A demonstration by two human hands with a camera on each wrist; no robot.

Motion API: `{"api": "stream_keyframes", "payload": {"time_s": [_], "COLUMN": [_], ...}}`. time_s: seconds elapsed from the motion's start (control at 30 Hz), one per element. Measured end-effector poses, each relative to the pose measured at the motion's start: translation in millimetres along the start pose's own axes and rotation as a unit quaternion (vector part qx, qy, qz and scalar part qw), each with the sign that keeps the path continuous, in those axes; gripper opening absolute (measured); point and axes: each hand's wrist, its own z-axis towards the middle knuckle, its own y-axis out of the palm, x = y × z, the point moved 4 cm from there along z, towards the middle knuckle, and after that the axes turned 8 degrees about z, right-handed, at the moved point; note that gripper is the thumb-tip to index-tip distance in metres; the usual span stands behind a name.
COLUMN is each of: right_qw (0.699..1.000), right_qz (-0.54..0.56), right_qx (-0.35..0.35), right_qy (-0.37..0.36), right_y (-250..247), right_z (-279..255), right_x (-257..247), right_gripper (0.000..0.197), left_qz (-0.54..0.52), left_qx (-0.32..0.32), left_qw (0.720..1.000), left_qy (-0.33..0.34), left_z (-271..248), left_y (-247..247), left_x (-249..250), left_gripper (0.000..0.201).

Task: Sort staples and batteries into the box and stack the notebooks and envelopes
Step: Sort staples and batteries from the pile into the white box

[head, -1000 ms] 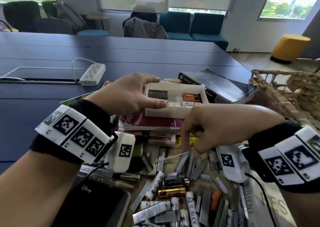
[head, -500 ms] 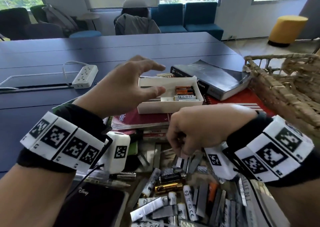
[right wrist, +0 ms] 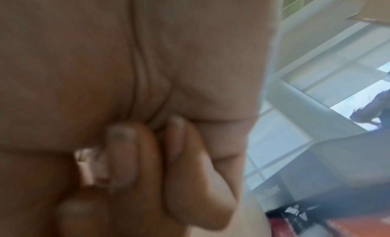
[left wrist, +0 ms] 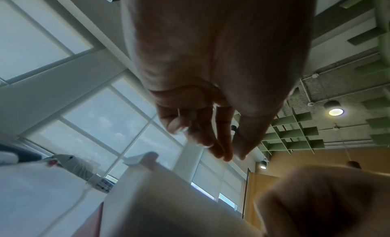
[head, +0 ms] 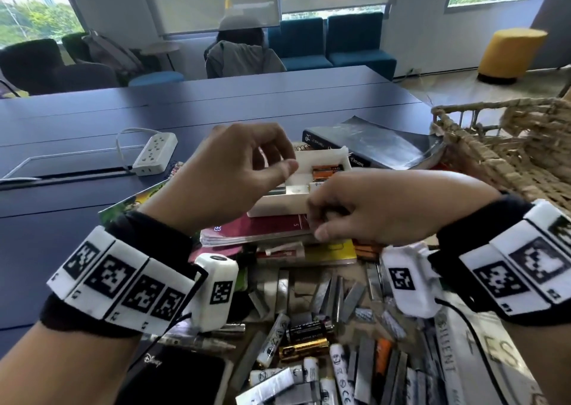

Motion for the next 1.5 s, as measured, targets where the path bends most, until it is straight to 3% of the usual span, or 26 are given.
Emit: {"api": "stream_keyframes", "payload": {"time_s": [0.2, 0.3, 0.47, 0.7, 0.8, 0.93, 1.17, 1.3, 1.5], "right_qw": [0.993, 0.996, 0.998, 0.999, 0.999, 0.999, 0.998, 0.997, 0.993], "right_qz": [0.043, 0.034, 0.045, 0.036, 0.030, 0.010, 0.005, 0.013, -0.005], "right_qx": [0.112, 0.088, 0.046, 0.018, 0.007, -0.002, -0.005, -0.009, 0.103], "right_qy": [0.002, 0.002, 0.010, 0.028, 0.035, 0.046, 0.065, 0.075, 0.060], "right_y": [-21.4, -21.7, -20.3, -13.6, -10.6, -8.8, -9.3, -12.8, -25.1], "right_z": [-6.5, -12.1, -19.0, -17.0, -16.4, -17.4, -19.6, -21.2, -21.1], "right_x": [8.9, 8.6, 2.0, -2.1, -6.3, -7.5, -9.0, -8.3, -6.3], "right_gripper": [0.012, 0.010, 0.013, 0.015, 0.017, 0.018, 0.017, 0.016, 0.018], "left_qz": [-0.017, -0.026, -0.045, -0.092, -0.083, -0.059, -0.042, -0.027, -0.004], "left_qx": [-0.098, -0.148, -0.295, -0.396, -0.414, -0.415, -0.438, -0.441, -0.402], "left_qw": [0.995, 0.989, 0.954, 0.914, 0.906, 0.908, 0.898, 0.897, 0.916], "left_qy": [0.000, -0.008, -0.020, -0.015, -0.004, 0.006, -0.009, -0.008, 0.002], "left_z": [-4.4, -6.4, -14.1, -20.9, -23.3, -23.3, -24.8, -25.6, -22.4], "left_y": [9.3, 9.8, 14.6, 21.7, 28.7, 37.1, 44.5, 46.6, 55.3], "left_x": [11.5, 12.4, 12.7, 19.9, 24.4, 19.5, 21.3, 20.1, 19.5], "left_gripper": [0.009, 0.008, 0.010, 0.026, 0.025, 0.003, 0.025, 0.021, 0.009]}}
